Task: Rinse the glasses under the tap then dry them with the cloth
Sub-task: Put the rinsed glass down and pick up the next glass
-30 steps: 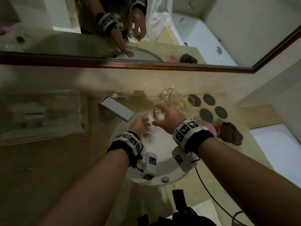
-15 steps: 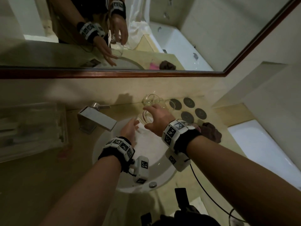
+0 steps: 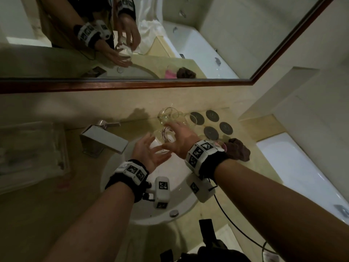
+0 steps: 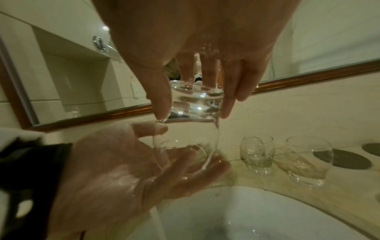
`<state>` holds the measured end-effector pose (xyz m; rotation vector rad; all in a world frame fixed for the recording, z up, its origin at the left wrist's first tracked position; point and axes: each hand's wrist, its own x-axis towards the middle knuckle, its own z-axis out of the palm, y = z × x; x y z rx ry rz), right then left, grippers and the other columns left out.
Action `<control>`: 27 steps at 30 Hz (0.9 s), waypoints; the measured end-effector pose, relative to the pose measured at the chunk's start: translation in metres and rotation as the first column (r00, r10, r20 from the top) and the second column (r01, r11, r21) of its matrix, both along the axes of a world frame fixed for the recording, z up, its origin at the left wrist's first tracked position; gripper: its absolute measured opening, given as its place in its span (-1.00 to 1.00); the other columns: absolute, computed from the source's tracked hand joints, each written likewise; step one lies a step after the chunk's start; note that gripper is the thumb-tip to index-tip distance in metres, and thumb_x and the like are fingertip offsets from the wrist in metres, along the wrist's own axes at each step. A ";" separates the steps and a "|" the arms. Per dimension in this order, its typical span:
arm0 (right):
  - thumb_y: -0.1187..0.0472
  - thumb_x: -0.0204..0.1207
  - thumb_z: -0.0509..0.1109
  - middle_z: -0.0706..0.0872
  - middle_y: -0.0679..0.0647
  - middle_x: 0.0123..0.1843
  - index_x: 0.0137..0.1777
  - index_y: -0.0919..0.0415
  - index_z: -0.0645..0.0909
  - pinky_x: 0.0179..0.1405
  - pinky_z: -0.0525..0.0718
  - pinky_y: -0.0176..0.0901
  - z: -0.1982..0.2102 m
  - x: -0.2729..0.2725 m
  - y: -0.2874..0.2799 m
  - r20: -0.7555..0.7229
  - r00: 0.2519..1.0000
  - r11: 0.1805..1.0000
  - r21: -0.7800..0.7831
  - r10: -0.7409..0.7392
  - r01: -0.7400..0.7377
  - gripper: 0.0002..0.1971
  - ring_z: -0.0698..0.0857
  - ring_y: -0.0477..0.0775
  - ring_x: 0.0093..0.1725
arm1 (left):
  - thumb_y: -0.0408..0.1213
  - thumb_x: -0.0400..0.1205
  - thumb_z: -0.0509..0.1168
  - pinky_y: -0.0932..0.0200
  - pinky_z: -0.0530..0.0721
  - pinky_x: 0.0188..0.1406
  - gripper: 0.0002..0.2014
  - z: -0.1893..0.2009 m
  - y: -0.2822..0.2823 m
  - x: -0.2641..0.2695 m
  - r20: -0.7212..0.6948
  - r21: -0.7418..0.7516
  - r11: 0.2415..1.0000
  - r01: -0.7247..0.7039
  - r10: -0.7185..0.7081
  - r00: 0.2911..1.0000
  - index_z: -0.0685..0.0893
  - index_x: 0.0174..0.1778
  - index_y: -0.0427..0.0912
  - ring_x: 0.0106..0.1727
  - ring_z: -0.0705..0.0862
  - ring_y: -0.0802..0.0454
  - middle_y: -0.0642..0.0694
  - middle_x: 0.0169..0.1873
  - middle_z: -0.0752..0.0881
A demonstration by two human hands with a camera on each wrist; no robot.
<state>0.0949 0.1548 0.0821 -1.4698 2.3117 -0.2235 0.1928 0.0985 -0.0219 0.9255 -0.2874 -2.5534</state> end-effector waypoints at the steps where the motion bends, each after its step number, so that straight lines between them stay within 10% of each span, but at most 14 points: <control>1: 0.08 0.40 0.54 0.47 -0.01 0.45 0.51 -0.01 0.36 0.38 0.50 -0.01 -0.001 -0.002 0.002 0.031 0.999 1.000 -0.014 -0.018 0.018 -0.32 0.49 0.06 0.39 | 0.02 0.69 0.16 -0.19 0.65 0.25 -0.60 0.004 0.001 0.002 -0.016 -0.020 1.000 0.015 -0.016 1.000 0.58 0.37 -0.09 0.12 0.72 -0.36 -0.39 0.30 0.62; 9: 0.11 0.46 0.50 0.39 0.05 0.53 0.55 0.03 0.31 0.18 0.40 -0.24 -0.018 -0.028 0.017 0.070 0.997 0.998 0.050 -0.041 0.038 -0.31 0.47 0.10 0.43 | -0.24 0.66 0.32 0.00 0.73 -0.28 -0.64 0.012 -0.002 -0.011 0.282 -0.342 0.938 0.052 0.049 0.958 0.53 0.39 -0.09 0.13 0.63 -0.23 -0.25 0.29 0.56; 15: 0.09 0.53 0.39 0.34 0.06 0.57 0.56 0.04 0.31 0.40 0.43 -0.03 -0.031 -0.079 0.035 -0.042 0.992 0.979 0.163 -0.120 0.125 -0.40 0.45 0.15 0.47 | -0.15 0.54 0.46 0.16 0.46 0.33 -0.40 0.019 0.006 -0.047 0.693 -0.716 0.339 0.610 0.244 0.678 0.47 0.52 0.02 0.39 0.51 -0.14 -0.18 0.45 0.37; 19: -0.09 0.46 0.33 0.42 0.04 0.48 0.48 -0.08 0.37 0.36 0.50 0.18 -0.038 -0.128 0.045 -0.115 0.981 0.961 0.216 -0.153 0.175 -0.43 0.52 0.21 0.39 | -0.13 0.54 0.45 -0.12 0.46 0.47 -0.41 0.019 0.015 -0.092 0.747 -0.652 0.103 0.751 0.255 0.614 0.47 0.50 0.09 0.48 0.41 -0.20 -0.16 0.50 0.33; 27: 0.03 0.56 0.29 0.40 0.14 0.45 0.52 0.07 0.35 0.36 0.51 0.11 -0.065 -0.230 0.061 -0.082 0.992 0.968 0.226 -0.092 0.109 -0.47 0.48 0.26 0.37 | -0.12 0.61 0.30 -0.02 0.35 0.47 -0.56 0.007 0.027 -0.200 0.796 -0.464 -0.231 0.855 0.316 0.517 0.51 0.43 -0.04 0.48 0.34 -0.15 -0.14 0.43 0.43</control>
